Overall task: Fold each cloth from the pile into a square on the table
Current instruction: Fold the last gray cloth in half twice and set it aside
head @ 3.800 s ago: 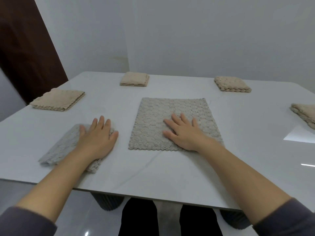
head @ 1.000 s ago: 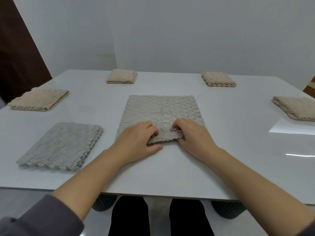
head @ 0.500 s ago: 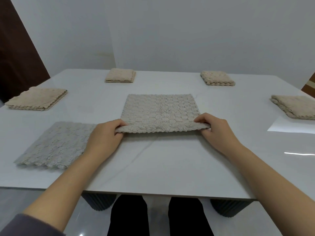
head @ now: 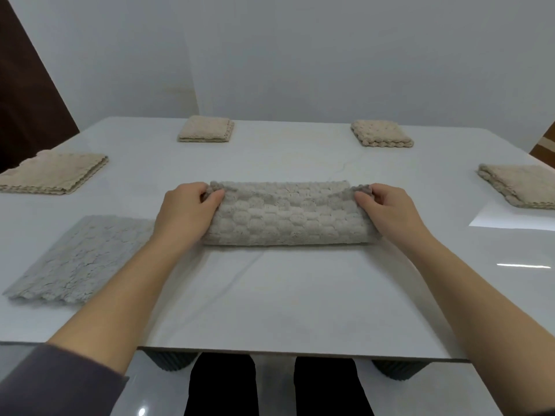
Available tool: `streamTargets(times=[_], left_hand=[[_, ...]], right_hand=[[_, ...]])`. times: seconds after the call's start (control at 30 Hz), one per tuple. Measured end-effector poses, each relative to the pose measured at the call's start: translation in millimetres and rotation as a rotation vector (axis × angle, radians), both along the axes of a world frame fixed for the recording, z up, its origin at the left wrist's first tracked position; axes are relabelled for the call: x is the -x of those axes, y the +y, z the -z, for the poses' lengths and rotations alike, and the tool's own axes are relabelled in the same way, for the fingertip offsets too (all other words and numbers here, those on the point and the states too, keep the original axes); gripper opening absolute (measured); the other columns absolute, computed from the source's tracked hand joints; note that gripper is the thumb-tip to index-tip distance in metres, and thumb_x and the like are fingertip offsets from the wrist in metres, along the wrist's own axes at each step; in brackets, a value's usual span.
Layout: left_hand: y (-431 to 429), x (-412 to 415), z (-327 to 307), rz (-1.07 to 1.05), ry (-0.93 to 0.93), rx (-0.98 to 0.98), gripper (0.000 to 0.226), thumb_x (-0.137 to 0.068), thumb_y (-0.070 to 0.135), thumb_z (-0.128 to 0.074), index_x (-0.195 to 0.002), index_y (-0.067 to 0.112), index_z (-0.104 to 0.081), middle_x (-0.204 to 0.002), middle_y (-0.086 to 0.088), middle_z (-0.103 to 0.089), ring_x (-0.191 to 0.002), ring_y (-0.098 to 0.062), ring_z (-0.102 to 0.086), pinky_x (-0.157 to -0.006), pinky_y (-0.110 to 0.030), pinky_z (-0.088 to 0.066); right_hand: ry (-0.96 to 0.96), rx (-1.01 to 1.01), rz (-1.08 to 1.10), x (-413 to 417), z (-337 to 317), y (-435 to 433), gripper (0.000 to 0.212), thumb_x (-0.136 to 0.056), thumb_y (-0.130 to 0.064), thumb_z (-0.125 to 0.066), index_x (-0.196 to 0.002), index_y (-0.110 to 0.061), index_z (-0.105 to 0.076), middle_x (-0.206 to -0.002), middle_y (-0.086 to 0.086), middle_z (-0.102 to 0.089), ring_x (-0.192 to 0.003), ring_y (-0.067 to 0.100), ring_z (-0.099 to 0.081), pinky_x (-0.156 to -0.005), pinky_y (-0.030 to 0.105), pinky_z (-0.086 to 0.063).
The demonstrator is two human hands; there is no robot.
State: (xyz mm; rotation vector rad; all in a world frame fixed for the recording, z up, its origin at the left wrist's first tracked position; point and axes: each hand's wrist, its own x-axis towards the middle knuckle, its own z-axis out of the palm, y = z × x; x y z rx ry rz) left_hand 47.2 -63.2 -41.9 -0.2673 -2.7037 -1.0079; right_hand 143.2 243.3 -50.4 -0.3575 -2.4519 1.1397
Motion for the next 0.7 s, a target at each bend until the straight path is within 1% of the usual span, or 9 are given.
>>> streamTargets(times=[0.07,0.13,0.23,0.3,0.37,0.47,0.57,0.63,0.7], left_hand=[[11.0,15.4,1.9,-0.046,-0.001,0.063,0.043,-0.096,0.035,-0.05,-0.061,0.011,-0.041,-0.061,-0.004,-0.049,-0.062,-0.022,-0.045,-0.052,-0.031,-0.029],[20.9,27.7,4.6,-0.087,-0.002,0.15,0.039,-0.098,0.034,-0.045,-0.065,0.013,-0.044,-0.067,-0.003,-0.052,-0.066,-0.024,-0.049,-0.051,-0.03,-0.029],[34.4,46.0,11.4,-0.133,0.005,0.266,0.035,-0.099,0.03,-0.042,-0.068,0.015,-0.044,-0.072,-0.004,-0.054,-0.071,-0.028,-0.051,-0.055,-0.03,-0.031],[41.2,55.2,15.9,-0.159,0.016,0.32,0.031,-0.098,0.028,-0.043,-0.07,0.015,-0.045,-0.075,-0.005,-0.053,-0.072,-0.029,-0.051,-0.058,-0.03,-0.033],[45.1,62.3,21.3,-0.177,0.038,0.38,0.026,-0.098,0.027,-0.042,-0.077,0.013,-0.048,-0.076,-0.004,-0.052,-0.071,-0.028,-0.049,-0.058,-0.031,-0.033],[46.9,68.3,29.6,-0.183,0.095,0.436,0.02,-0.098,0.025,-0.042,-0.087,0.012,-0.052,-0.076,-0.006,-0.055,-0.067,-0.026,-0.048,-0.056,-0.031,-0.031],[46.8,70.4,34.0,-0.176,0.121,0.433,0.02,-0.098,0.024,-0.041,-0.095,0.01,-0.055,-0.082,-0.007,-0.058,-0.068,-0.026,-0.047,-0.056,-0.032,-0.031],[44.2,72.7,36.0,-0.143,0.124,0.413,0.023,-0.097,0.024,-0.041,-0.104,0.008,-0.057,-0.097,-0.01,-0.058,-0.078,-0.027,-0.05,-0.063,-0.035,-0.036],[40.5,77.0,38.7,-0.093,0.118,0.417,0.031,-0.096,0.024,-0.042,-0.118,0.009,-0.058,-0.114,-0.011,-0.053,-0.099,-0.029,-0.049,-0.079,-0.039,-0.038]], right_hand=[[-0.013,-0.081,0.054,16.0,-1.0,2.4,0.037,-0.094,-0.027,-0.056,-0.068,-0.003,-0.044,-0.06,0.004,-0.041,-0.058,0.017,-0.037,-0.055,0.033,-0.024],[-0.033,-0.162,0.09,30.8,-0.7,4.8,0.038,-0.095,-0.028,-0.055,-0.065,-0.009,-0.041,-0.06,0.003,-0.042,-0.058,0.018,-0.039,-0.054,0.033,-0.025],[-0.089,-0.263,0.148,54.7,3.9,9.4,0.039,-0.097,-0.031,-0.052,-0.064,-0.015,-0.039,-0.061,0.001,-0.046,-0.059,0.019,-0.043,-0.051,0.031,-0.027],[-0.12,-0.322,0.171,68.0,6.9,10.6,0.037,-0.097,-0.033,-0.052,-0.065,-0.018,-0.04,-0.063,-0.001,-0.048,-0.064,0.023,-0.047,-0.051,0.031,-0.027],[-0.145,-0.386,0.185,78.2,10.5,12.1,0.034,-0.097,-0.035,-0.051,-0.068,-0.019,-0.043,-0.067,-0.001,-0.05,-0.07,0.026,-0.051,-0.051,0.03,-0.026],[-0.161,-0.468,0.201,85.4,19.8,14.5,0.029,-0.097,-0.037,-0.049,-0.076,-0.017,-0.049,-0.074,-0.001,-0.055,-0.074,0.026,-0.052,-0.051,0.029,-0.025],[-0.147,-0.508,0.2,87.7,27.1,16.0,0.026,-0.097,-0.036,-0.049,-0.08,-0.017,-0.051,-0.078,-0.001,-0.056,-0.076,0.025,-0.053,-0.055,0.031,-0.03],[-0.117,-0.539,0.162,88.9,30.3,18.1,0.023,-0.097,-0.034,-0.05,-0.085,-0.015,-0.054,-0.087,0.002,-0.056,-0.081,0.025,-0.053,-0.064,0.033,-0.034],[-0.097,-0.593,0.125,90.7,32.2,21.1,0.023,-0.096,-0.033,-0.052,-0.094,-0.012,-0.059,-0.098,0.004,-0.055,-0.092,0.027,-0.052,-0.073,0.035,-0.034]])
